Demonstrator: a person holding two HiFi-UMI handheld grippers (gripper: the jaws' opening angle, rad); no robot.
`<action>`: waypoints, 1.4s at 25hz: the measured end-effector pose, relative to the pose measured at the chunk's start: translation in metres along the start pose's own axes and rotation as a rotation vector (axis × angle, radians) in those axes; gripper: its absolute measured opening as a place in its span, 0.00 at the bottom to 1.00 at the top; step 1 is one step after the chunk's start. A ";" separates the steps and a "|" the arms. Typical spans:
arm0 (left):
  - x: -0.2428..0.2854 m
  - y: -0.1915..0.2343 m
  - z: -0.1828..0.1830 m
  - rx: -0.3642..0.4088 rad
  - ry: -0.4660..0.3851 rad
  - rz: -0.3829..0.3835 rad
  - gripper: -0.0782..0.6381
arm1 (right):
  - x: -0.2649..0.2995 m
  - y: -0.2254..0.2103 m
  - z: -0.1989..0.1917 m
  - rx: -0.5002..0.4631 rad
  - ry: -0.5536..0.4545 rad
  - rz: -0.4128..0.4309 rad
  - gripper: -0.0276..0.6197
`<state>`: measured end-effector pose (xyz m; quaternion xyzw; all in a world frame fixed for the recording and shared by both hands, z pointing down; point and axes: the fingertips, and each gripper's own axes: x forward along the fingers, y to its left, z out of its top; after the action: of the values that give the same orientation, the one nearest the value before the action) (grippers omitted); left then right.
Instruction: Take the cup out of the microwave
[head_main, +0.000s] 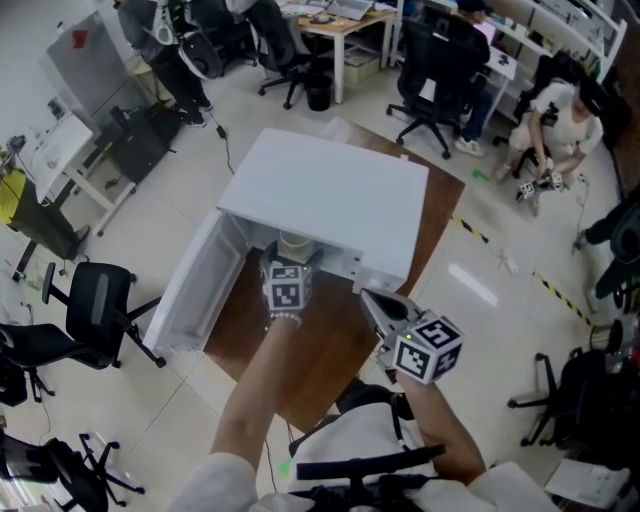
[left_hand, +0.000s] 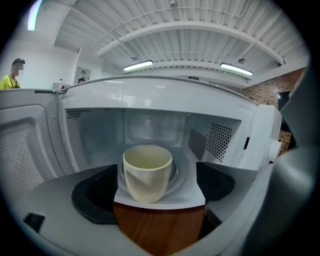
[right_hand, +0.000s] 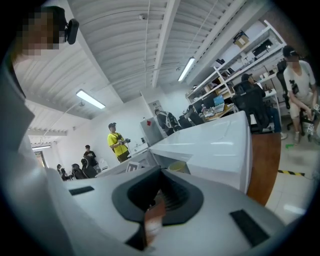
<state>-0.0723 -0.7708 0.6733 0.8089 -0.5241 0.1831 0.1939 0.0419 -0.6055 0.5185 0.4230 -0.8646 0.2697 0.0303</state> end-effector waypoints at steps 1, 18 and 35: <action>0.004 0.001 0.000 0.000 0.001 0.001 0.78 | 0.003 -0.001 0.003 -0.010 0.009 -0.010 0.04; 0.054 0.017 0.000 0.000 -0.002 0.047 0.78 | 0.048 -0.001 0.025 -0.086 0.079 -0.039 0.04; 0.071 0.019 -0.002 0.046 -0.015 0.045 0.78 | 0.050 -0.009 0.026 -0.058 0.062 -0.016 0.05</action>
<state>-0.0625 -0.8323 0.7126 0.8026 -0.5390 0.1933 0.1669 0.0208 -0.6588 0.5140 0.4200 -0.8674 0.2571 0.0717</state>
